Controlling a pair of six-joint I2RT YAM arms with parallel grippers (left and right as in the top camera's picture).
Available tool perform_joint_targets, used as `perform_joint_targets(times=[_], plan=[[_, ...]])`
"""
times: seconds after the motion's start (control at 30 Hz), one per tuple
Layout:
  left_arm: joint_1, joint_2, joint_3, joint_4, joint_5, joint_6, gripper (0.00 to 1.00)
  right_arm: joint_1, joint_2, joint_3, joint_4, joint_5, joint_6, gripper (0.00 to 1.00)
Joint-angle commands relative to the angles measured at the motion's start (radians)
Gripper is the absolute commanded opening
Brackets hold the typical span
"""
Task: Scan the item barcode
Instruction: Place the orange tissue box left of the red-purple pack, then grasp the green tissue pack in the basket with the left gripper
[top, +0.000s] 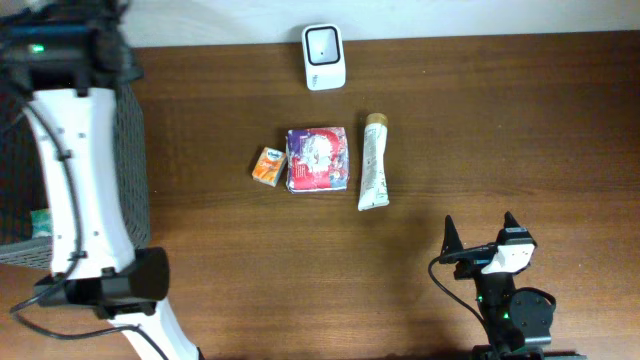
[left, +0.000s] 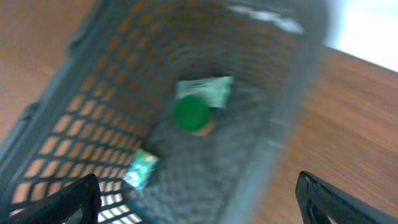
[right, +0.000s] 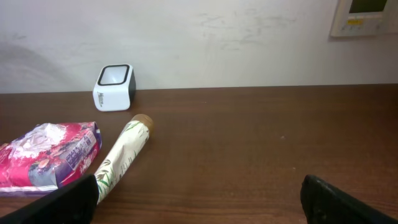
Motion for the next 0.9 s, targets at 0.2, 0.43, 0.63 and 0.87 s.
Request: perform_joint_targets(times=[0.2, 0.43, 0.63, 0.87], plan=[[0.402, 0.004, -0.343, 0.141, 0.224, 0.133, 0.9, 0.006, -0.006, -0.009, -0.001, 0.005, 0.008, 0.99], [0.47, 0.005, -0.861, 0.413, 0.196, 0.459, 0.84, 0.006, -0.006, -0.009, -0.001, 0.005, 0.008, 0.99], [0.477, 0.005, -1.056, 0.601, 0.031, 0.459, 0.74, 0.006, -0.006, -0.009, -0.001, 0.005, 0.008, 0.99], [0.569, 0.005, -1.199, 0.783, 0.038, 0.459, 0.58, 0.006, -0.006, -0.009, -0.001, 0.005, 0.008, 0.99]])
